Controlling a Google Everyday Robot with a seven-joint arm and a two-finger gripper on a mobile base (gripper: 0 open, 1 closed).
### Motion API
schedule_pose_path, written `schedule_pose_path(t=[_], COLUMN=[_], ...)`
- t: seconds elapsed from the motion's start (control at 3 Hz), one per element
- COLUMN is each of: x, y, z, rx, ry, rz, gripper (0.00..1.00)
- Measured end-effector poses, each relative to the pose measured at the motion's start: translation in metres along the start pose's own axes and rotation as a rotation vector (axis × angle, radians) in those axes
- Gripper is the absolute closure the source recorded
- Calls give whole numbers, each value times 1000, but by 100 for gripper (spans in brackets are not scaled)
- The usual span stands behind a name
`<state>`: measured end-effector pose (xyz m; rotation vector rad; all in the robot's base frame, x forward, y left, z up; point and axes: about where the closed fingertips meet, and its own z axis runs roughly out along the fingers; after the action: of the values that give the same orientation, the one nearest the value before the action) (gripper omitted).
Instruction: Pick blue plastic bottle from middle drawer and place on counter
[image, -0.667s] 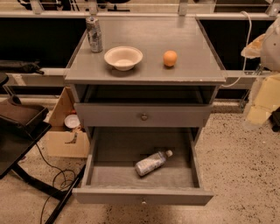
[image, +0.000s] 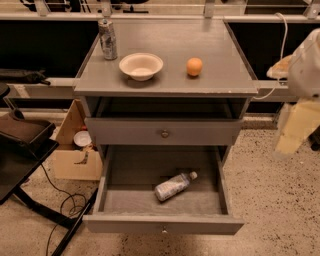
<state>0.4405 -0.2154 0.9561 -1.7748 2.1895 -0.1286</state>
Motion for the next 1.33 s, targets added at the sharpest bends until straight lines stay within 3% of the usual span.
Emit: schedule_pose_path(t=[0.33, 0.67, 1.0, 1.33], x=[14, 24, 37, 47], y=[6, 9, 16, 24], z=[73, 158, 240, 291], rx=[-39, -93, -159, -209], ry=[41, 98, 179, 245], rz=[-138, -321, -470, -517], gripper=[0, 0, 0, 0])
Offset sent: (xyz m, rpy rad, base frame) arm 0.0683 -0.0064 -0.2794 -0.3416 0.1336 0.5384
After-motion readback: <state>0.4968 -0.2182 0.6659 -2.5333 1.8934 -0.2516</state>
